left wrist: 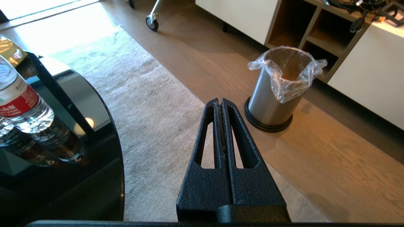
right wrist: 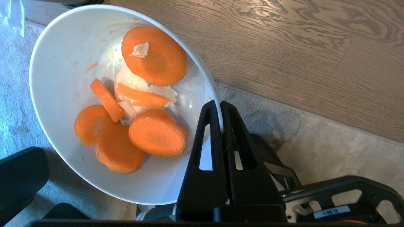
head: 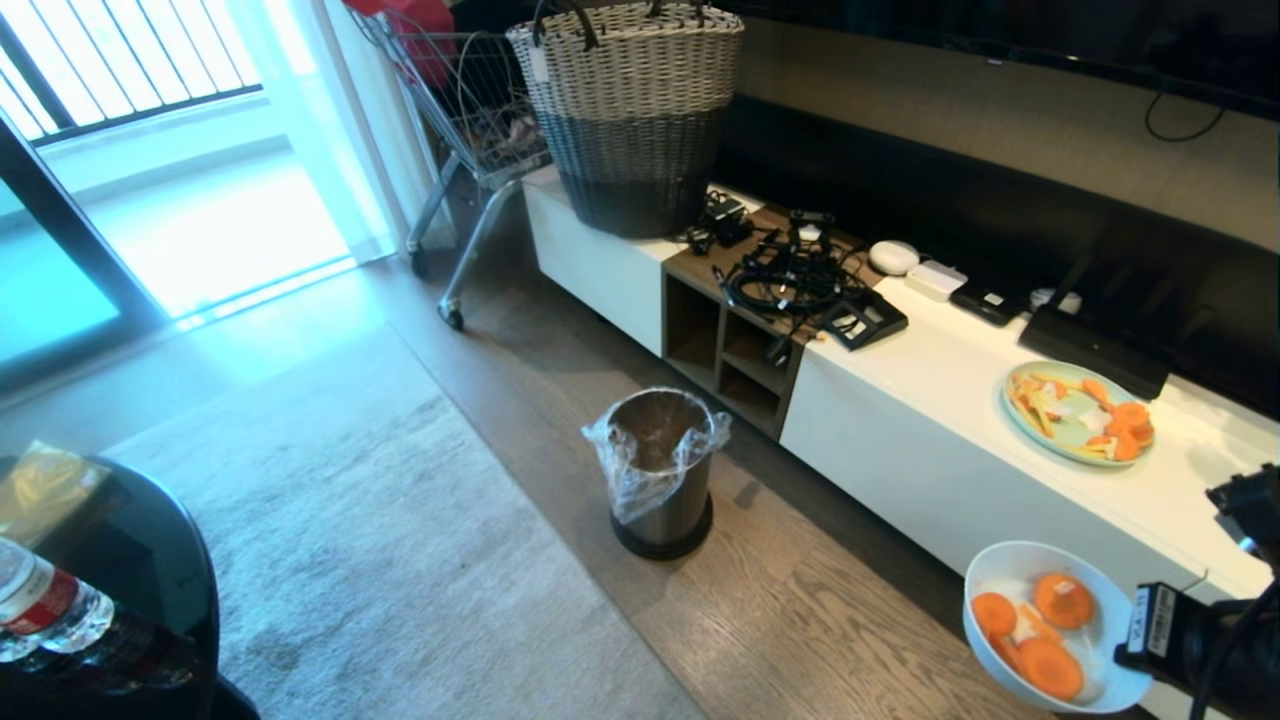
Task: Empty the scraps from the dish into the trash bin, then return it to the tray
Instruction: Move the bowl over the trash can
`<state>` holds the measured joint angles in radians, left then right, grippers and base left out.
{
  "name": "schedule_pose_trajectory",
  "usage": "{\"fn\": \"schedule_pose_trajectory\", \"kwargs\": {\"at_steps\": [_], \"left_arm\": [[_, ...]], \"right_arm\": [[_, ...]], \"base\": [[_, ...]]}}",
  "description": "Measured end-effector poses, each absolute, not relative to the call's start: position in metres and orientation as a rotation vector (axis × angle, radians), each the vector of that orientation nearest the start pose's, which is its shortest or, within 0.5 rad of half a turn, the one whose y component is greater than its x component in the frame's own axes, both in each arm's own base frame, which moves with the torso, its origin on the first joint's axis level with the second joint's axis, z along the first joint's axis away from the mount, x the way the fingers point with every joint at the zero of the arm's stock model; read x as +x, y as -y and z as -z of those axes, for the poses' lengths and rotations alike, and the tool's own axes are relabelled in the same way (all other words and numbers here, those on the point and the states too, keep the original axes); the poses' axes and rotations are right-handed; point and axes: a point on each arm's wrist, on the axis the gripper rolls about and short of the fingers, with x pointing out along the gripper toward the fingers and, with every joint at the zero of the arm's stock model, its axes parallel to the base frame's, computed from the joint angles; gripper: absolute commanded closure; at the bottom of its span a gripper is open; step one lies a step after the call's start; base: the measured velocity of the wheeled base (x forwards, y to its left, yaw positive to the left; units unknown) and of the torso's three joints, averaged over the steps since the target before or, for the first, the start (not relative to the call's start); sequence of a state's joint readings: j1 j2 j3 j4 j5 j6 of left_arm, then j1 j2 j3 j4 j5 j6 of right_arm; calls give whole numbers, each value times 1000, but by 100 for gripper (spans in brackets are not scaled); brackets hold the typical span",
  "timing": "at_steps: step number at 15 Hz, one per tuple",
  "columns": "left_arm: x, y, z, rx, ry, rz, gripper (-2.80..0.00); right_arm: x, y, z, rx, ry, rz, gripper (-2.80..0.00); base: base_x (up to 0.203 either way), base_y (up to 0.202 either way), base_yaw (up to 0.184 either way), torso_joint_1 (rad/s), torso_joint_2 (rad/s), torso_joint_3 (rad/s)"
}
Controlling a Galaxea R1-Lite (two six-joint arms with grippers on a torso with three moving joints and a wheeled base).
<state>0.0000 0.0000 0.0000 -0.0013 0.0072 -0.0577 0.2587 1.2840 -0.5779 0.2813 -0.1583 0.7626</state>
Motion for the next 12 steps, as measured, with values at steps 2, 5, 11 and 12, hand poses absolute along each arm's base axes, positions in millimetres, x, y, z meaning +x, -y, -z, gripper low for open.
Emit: {"fn": "schedule_pose_trajectory", "kwargs": {"at_steps": [2, 5, 11, 12], "left_arm": [[-23, 0, -76, -57, 1, -7, 0], [-23, 0, -76, -57, 1, -7, 0], [-23, 0, -76, -58, 1, -7, 0], [-23, 0, -76, -58, 1, -7, 0]], "right_arm": [[160, -39, -150, 495, -938, 277, 0], [174, -42, -152, 502, -912, 267, 0], [202, -50, -151, 510, -869, 259, 0], [209, -51, -153, 511, -863, 259, 0]], "base": [[0, 0, 0, 5, 1, -195], [0, 0, 0, 3, 2, -199], [0, 0, 0, 2, 3, -197], [0, 0, 0, 2, -2, -198]]}}
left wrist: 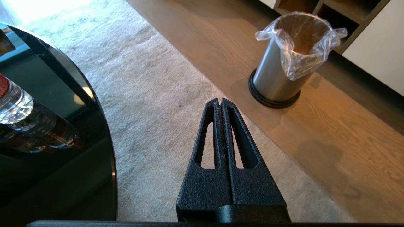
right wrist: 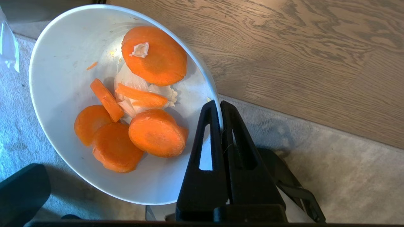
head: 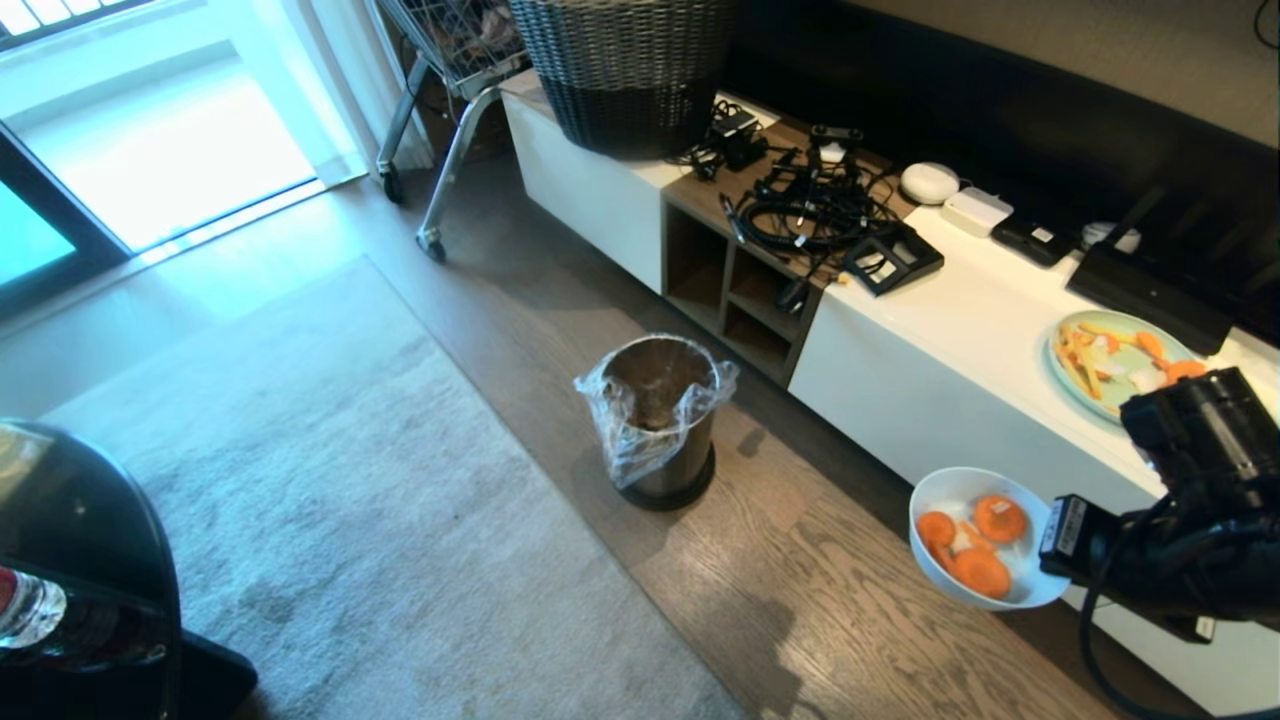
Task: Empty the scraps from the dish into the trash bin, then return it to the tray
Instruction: Move the bowl over the trash can
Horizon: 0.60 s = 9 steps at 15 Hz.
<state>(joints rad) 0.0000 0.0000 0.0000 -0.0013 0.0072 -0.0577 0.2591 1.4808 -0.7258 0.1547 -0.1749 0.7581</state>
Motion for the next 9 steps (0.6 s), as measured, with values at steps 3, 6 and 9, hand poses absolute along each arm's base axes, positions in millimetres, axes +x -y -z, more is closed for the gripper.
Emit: {"fn": "schedule_pose_trajectory", "kwargs": {"at_steps": [3, 6, 9], "left_arm": [[-23, 0, -76, -58, 1, -7, 0], [-23, 0, -76, -57, 1, -7, 0], [-23, 0, -76, -58, 1, -7, 0]], "right_arm": [[226, -56, -158, 514, -848, 257, 0], [241, -60, -161, 517, -834, 254, 0], [255, -63, -165, 515, -812, 259, 0]], "base": [[0, 0, 0, 3, 4, -197], [0, 0, 0, 3, 3, -194], [0, 0, 0, 3, 7, -194]]}}
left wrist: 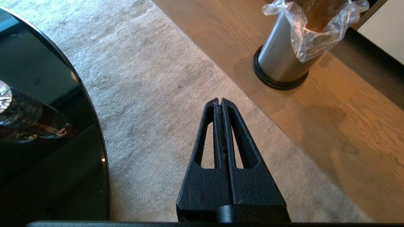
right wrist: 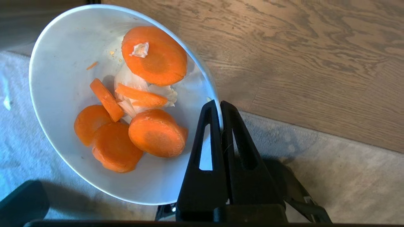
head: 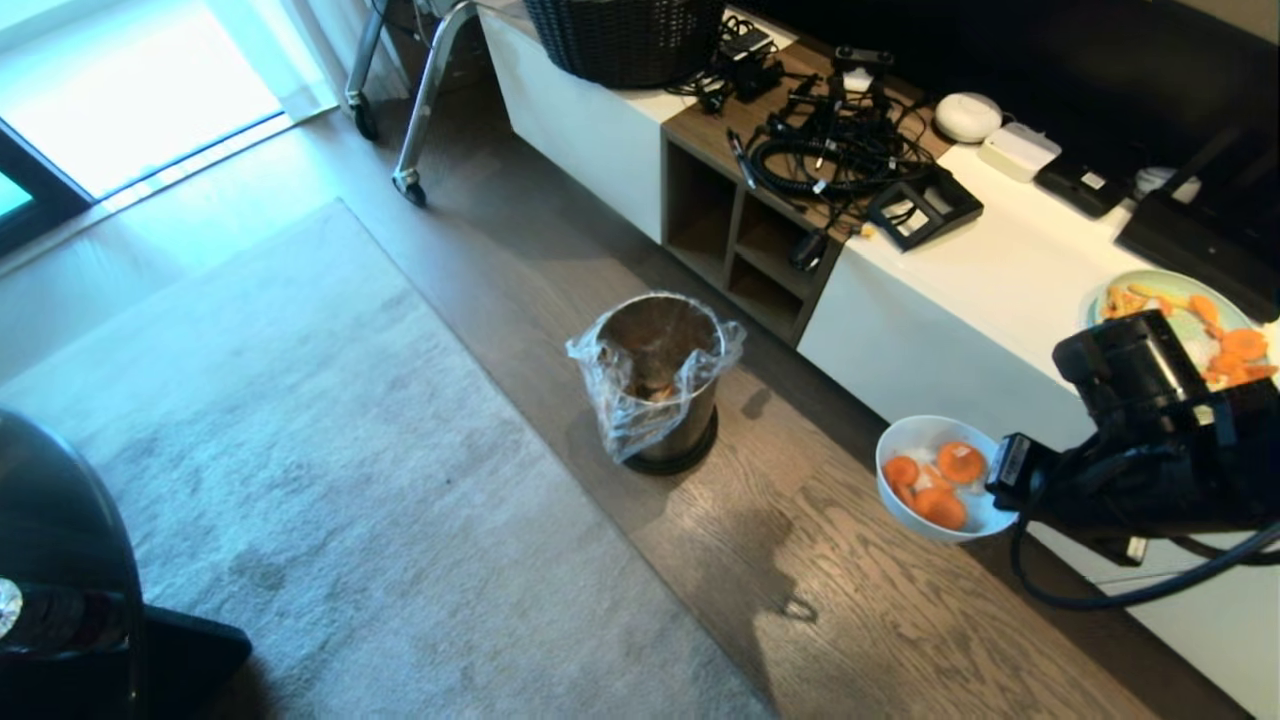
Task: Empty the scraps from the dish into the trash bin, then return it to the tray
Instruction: Move the bowl over the trash can
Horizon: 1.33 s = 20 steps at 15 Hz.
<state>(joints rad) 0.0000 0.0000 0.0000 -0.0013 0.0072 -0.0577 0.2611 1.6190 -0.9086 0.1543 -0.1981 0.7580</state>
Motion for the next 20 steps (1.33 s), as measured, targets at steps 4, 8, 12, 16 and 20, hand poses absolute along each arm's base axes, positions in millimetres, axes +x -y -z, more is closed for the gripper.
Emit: {"fn": "schedule_pose_trajectory", "kwargs": {"at_steps": [4, 8, 12, 16, 20], "left_arm": [[-23, 0, -76, -58, 1, -7, 0], [-23, 0, -76, -58, 1, -7, 0], [-23, 0, -76, -57, 2, -7, 0], [-23, 0, -76, -57, 1, -7, 0], [-23, 0, -76, -57, 1, -7, 0]], "right_arm": [[274, -71, -174, 507, -771, 263, 0], [282, -83, -187, 511, -733, 222, 0], [286, -89, -204, 523, -689, 192, 0], [287, -89, -212, 529, -672, 183, 0], [286, -89, -216, 494, -659, 162, 0]], "base": [[0, 0, 0, 0, 2, -198], [0, 0, 0, -1, 3, -195], [0, 0, 0, -1, 2, -195], [0, 0, 0, 3, 3, -199], [0, 0, 0, 0, 2, -66]]}}
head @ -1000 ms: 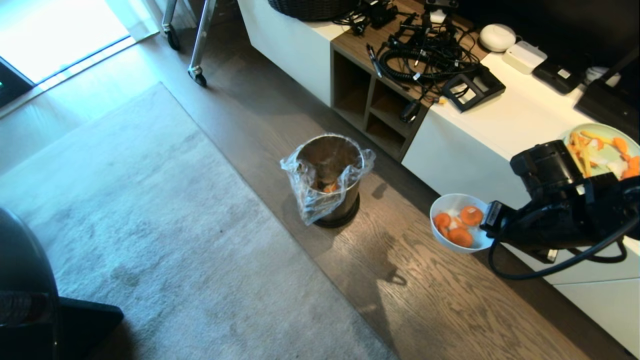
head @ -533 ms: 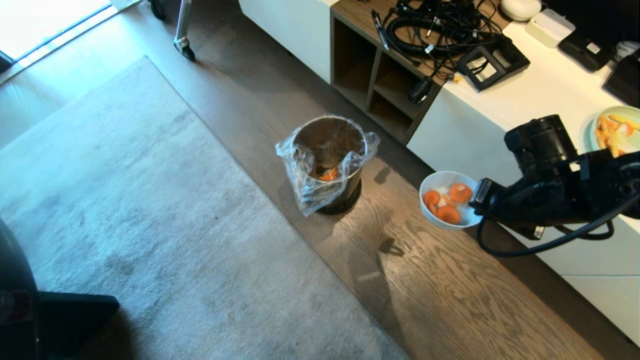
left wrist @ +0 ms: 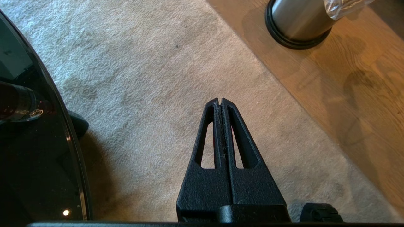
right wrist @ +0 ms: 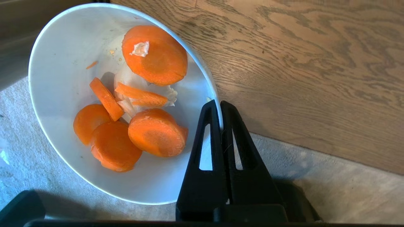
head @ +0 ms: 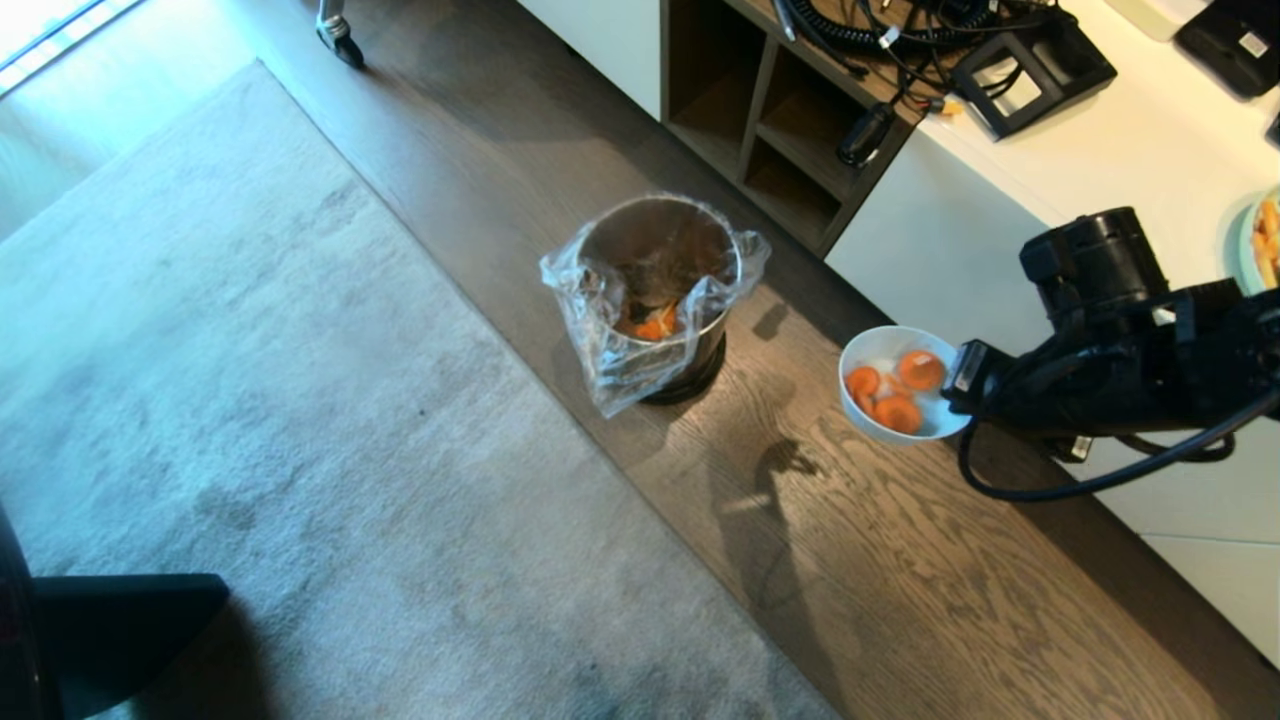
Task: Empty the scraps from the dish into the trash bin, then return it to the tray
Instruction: Move the bowl over the trash can
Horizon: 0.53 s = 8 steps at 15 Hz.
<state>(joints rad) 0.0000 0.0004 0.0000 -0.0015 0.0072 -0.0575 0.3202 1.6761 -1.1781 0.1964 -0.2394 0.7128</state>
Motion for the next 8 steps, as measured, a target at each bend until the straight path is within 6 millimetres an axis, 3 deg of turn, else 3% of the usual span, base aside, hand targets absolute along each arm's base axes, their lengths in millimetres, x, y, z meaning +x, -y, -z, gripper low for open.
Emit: {"fn": "schedule_pose_trajectory", "kwargs": {"at_steps": [3, 8], "left_arm": [[-23, 0, -76, -57, 1, -7, 0], [-23, 0, -76, -57, 1, -8, 0]], "right_arm": [[288, -90, -225, 472, -632, 140, 0], [306, -99, -259, 394, -521, 58, 0]], "base": [[0, 0, 0, 0, 0, 0], [0, 0, 0, 0, 0, 0]]}}
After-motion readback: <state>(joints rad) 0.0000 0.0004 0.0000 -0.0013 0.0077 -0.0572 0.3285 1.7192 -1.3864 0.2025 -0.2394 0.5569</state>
